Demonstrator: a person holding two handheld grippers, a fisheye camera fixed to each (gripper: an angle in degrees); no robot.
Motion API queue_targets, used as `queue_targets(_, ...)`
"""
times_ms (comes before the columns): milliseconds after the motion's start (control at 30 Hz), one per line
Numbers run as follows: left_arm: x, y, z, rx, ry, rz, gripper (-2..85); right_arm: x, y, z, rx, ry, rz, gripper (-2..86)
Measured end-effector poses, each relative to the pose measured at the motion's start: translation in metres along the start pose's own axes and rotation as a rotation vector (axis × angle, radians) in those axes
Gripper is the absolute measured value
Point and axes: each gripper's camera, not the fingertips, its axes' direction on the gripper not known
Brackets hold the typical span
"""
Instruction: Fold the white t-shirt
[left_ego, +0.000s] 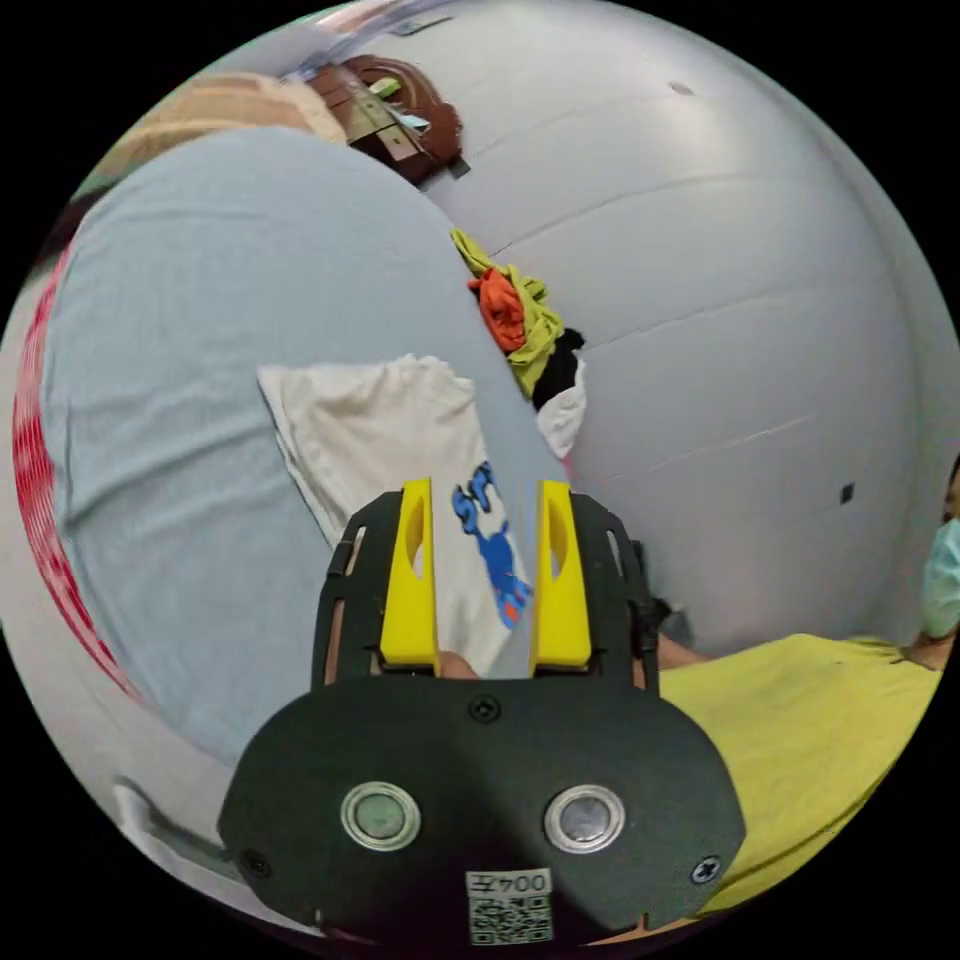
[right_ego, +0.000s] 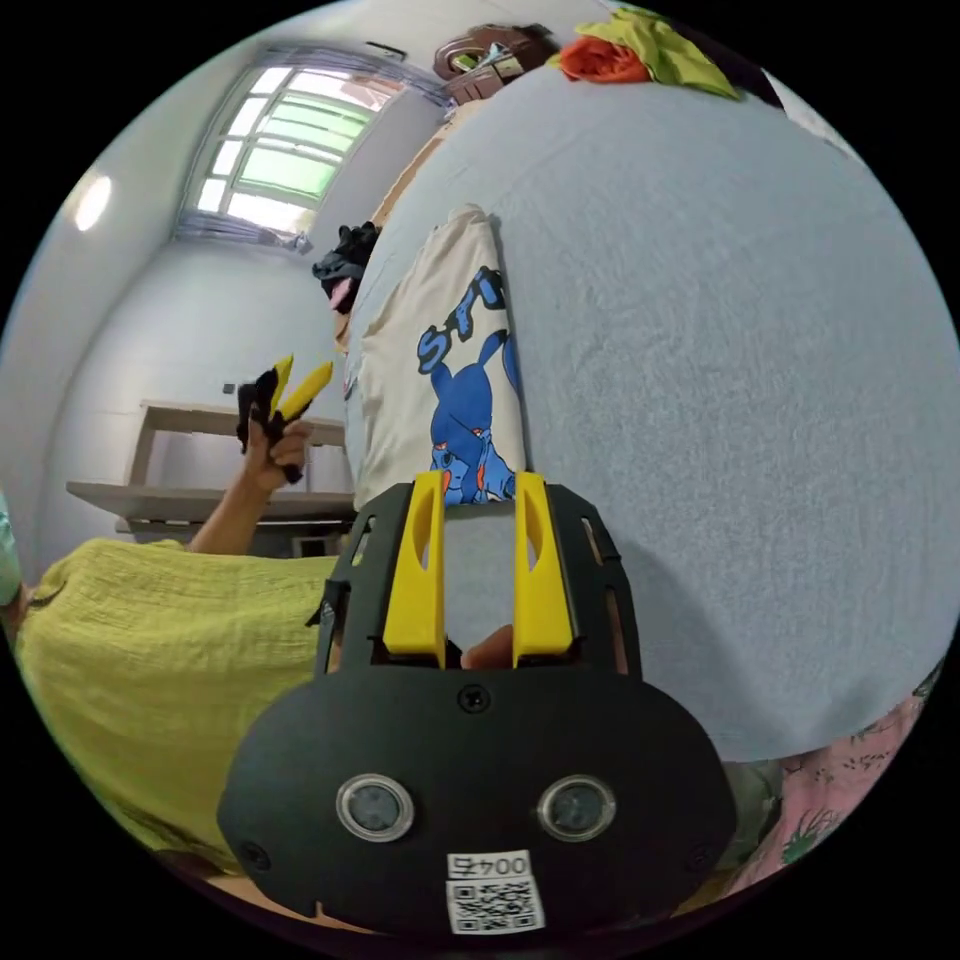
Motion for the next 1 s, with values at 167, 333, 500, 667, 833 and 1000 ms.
queue_targets(167,-0.019,0.086,-0.013,0.125,0.233,-0.237,15.0,0.06,-0.024,-0.016,-0.063,-0.134,0.033,12.6)
queue_targets(333,-0.014,0.162,0.004,0.212,0.243,-0.361,16.2,0.085,-0.054,-0.008,-0.197,-0.174,-0.04,12.2)
queue_targets(500,-0.01,0.217,0.038,0.302,0.272,-0.466,18.1,0.101,-0.076,0.01,-0.27,-0.258,-0.037,11.6)
queue_targets(667,-0.013,0.234,0.053,0.39,0.285,-0.509,20.7,0.103,-0.09,0.047,-0.362,-0.33,-0.057,6.4)
queue_targets(833,-0.017,0.239,0.071,0.404,0.321,-0.534,22.9,0.085,-0.103,0.042,-0.351,-0.386,-0.09,4.6)
queue_targets(1000,-0.018,0.234,0.089,0.449,0.359,-0.559,24.1,0.072,-0.115,0.035,-0.343,-0.412,-0.113,4.4)
